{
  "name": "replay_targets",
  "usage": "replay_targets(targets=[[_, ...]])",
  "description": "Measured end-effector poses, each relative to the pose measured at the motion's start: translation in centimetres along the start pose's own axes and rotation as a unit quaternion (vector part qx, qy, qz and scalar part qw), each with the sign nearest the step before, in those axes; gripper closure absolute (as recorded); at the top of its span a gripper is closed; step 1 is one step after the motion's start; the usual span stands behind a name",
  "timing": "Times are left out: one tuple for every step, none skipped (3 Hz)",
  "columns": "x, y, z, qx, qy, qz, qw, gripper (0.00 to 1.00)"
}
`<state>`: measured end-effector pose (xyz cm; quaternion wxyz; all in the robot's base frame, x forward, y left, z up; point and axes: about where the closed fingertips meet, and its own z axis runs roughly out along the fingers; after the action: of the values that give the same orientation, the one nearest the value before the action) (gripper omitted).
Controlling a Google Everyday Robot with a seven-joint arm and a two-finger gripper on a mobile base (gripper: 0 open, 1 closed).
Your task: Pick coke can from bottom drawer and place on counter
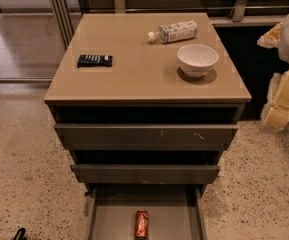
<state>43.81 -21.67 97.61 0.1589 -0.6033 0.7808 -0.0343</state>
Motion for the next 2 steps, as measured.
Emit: replay_targets(targets=[[0.00,0.00,0.00,0.000,0.000,0.000,1.0000,0.00],[-0.32,0.07,0.45,0.029,-0.014,0.023,0.9992,0.00]])
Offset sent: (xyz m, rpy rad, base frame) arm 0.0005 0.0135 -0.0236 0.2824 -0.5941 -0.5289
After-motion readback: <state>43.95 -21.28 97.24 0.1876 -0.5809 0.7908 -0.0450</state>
